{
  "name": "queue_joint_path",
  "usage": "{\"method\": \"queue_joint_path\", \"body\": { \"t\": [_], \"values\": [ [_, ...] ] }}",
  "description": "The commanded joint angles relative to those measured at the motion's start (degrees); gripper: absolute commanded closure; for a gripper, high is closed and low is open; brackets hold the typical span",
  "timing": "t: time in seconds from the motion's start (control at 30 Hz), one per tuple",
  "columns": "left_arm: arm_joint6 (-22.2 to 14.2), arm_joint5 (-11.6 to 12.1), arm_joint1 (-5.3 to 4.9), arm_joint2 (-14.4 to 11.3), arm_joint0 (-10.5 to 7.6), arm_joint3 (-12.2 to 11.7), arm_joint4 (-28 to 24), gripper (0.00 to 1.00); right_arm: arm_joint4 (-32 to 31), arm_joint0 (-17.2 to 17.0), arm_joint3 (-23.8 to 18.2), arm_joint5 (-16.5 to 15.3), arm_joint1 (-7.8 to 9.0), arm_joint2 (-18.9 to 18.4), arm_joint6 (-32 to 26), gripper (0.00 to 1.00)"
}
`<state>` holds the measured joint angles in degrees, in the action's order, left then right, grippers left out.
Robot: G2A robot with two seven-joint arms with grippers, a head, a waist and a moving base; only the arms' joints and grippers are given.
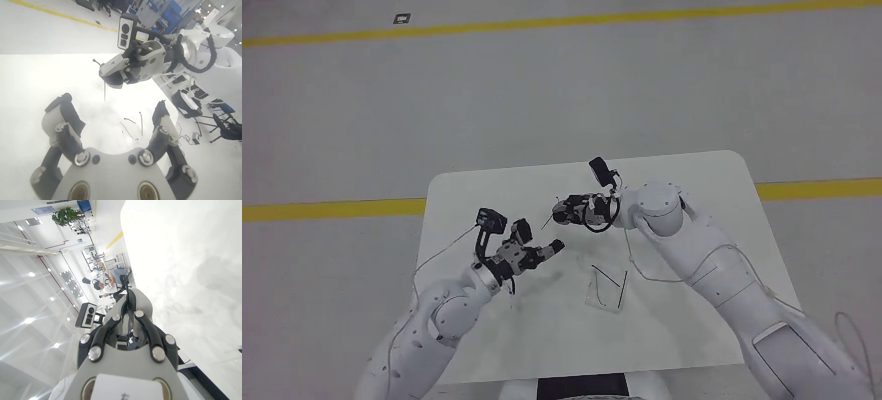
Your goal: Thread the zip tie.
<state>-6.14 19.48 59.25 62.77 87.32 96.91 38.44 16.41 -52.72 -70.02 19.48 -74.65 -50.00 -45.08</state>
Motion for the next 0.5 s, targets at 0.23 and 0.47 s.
{"method": "queue_joint_path", "body": {
  "t": [0.23, 0.47],
  "values": [
    [4.80, 0.00, -0.90, -2.49, -1.33, -1.64, 1.73, 0.00, 0.00, 0.00, 0.00, 0.00, 0.00, 0.00, 0.00, 1.00],
    [4.80, 0.00, -0.90, -2.49, -1.33, -1.64, 1.73, 0.00, 0.00, 0.00, 0.00, 0.00, 0.00, 0.00, 0.00, 1.00]
  ]
}}
